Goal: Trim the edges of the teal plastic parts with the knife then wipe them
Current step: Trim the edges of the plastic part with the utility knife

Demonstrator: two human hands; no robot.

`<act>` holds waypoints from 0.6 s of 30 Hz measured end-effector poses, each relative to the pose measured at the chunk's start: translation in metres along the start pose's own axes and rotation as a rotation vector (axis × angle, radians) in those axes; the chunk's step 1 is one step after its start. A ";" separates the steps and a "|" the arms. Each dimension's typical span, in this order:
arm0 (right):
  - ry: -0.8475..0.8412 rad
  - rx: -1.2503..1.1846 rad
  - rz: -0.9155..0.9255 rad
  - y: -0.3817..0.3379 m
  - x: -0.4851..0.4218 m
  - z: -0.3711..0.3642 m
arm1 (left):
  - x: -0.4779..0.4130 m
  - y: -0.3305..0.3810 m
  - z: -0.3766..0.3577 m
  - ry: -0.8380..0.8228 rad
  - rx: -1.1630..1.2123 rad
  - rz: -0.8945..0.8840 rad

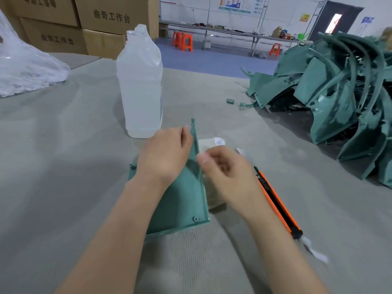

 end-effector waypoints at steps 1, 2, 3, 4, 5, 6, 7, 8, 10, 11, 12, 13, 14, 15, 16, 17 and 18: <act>-0.051 0.038 -0.001 0.000 0.001 -0.011 | 0.000 0.000 -0.002 -0.007 -0.009 0.008; -0.068 0.090 0.007 0.001 0.002 -0.015 | 0.000 0.000 -0.003 -0.007 -0.017 0.011; -0.063 0.127 0.015 0.003 0.001 -0.016 | 0.000 0.000 -0.004 -0.004 -0.022 0.007; -0.050 0.140 0.022 0.003 0.001 -0.014 | 0.000 0.002 -0.005 -0.001 -0.024 -0.004; -0.041 0.133 0.031 0.003 0.001 -0.011 | 0.001 0.004 -0.006 0.000 -0.022 -0.018; -0.040 0.110 0.040 0.002 0.001 -0.010 | 0.002 0.005 -0.006 -0.002 -0.018 -0.032; -0.045 0.083 0.043 0.002 0.000 -0.009 | 0.002 0.007 -0.007 -0.006 -0.012 -0.044; -0.048 0.064 0.042 0.003 0.000 -0.009 | 0.003 0.008 -0.008 -0.010 -0.004 -0.049; -0.044 0.061 0.039 0.003 0.000 -0.009 | 0.003 0.010 -0.009 -0.022 0.009 -0.050; -0.038 0.064 0.035 0.004 -0.001 -0.008 | 0.003 0.010 -0.009 -0.026 0.013 -0.050; -0.025 0.063 0.027 0.005 -0.001 -0.006 | 0.003 0.010 -0.009 -0.028 0.016 -0.050; 0.004 0.065 0.011 0.008 -0.002 -0.001 | 0.003 0.009 -0.008 -0.026 0.019 -0.050; 0.053 0.073 -0.012 0.012 -0.004 0.008 | 0.003 0.008 -0.007 -0.021 0.021 -0.047; 0.120 0.090 -0.041 0.016 -0.006 0.020 | 0.003 0.007 -0.005 -0.012 0.021 -0.044; 0.202 0.109 -0.076 0.022 -0.008 0.035 | 0.003 0.007 -0.004 -0.003 0.019 -0.042; 0.292 0.124 -0.116 0.028 -0.008 0.051 | 0.003 0.006 -0.002 0.003 0.018 -0.042; 0.383 0.131 -0.155 0.035 -0.006 0.067 | 0.003 0.006 -0.002 0.004 0.016 -0.044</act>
Point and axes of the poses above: each hand's wrist, its own x-axis away from the middle knuckle, its own z-axis out of the back of the hand, y = z × x, the point moved 9 cm from there along -x, towards the middle knuckle, and after that the axes turned 1 degree about z, right-handed, at the moved point
